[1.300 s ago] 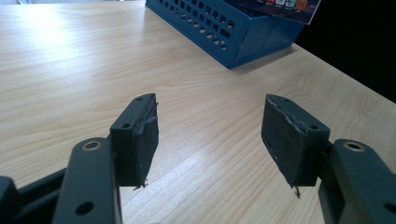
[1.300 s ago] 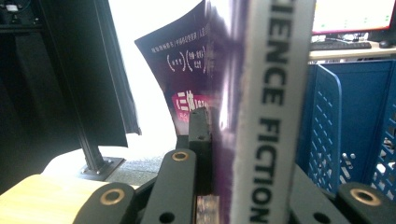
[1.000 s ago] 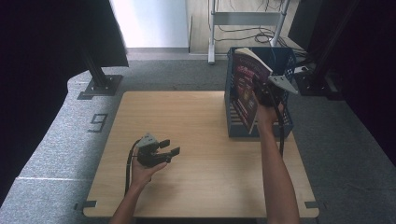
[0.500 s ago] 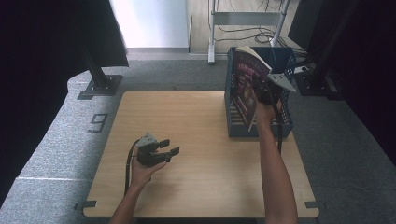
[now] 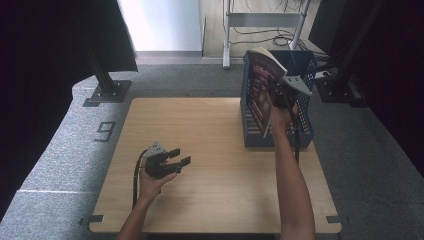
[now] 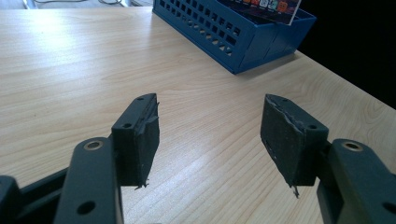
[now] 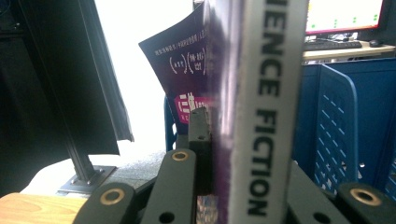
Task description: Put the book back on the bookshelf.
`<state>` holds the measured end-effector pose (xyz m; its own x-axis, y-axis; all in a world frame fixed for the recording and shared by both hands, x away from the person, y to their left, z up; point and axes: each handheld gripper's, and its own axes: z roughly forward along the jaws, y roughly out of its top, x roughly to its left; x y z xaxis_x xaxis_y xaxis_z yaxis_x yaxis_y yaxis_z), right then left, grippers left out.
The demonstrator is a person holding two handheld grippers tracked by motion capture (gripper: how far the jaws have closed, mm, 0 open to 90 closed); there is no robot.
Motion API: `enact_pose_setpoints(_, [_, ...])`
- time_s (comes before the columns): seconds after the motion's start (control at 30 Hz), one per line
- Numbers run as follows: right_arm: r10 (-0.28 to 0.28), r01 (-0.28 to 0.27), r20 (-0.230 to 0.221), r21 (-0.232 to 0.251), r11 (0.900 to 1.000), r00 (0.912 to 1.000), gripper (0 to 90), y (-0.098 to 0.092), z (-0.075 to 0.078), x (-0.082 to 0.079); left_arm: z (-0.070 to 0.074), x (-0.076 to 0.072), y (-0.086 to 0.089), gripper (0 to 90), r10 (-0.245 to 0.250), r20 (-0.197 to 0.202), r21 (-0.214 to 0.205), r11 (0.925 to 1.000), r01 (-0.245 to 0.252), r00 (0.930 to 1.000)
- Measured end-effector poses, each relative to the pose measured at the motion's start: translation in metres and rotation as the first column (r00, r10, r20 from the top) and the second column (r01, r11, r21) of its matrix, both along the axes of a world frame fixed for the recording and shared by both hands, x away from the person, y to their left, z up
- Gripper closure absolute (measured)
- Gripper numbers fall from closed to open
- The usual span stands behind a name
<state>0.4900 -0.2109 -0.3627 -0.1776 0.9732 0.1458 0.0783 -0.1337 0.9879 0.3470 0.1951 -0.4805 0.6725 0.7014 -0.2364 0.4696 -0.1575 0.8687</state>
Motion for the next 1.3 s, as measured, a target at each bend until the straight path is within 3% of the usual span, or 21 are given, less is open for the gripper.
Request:
enact_pose_setpoints(0.5, [-0.024,0.023,0.019,0.022,0.9995,0.9995,81.6,0.004,0.001,0.016,0.001,0.000,0.008,37.8,0.022,0.006,-0.012,0.9997,-0.022,0.9997])
enact_pose_setpoints(0.9, [-0.034,0.034,0.002,0.015,0.9993,0.9994,81.5,0.015,-0.020,0.033,-0.003,0.004,0.016,37.9,0.037,-0.012,-0.027,0.9989,-0.037,0.9992])
enact_pose_setpoints(1.3, [-0.020,0.020,-0.032,-0.014,0.9997,0.9993,81.3,0.026,-0.049,0.033,-0.006,0.004,0.011,37.7,0.024,-0.021,-0.009,0.9997,-0.024,0.9995])
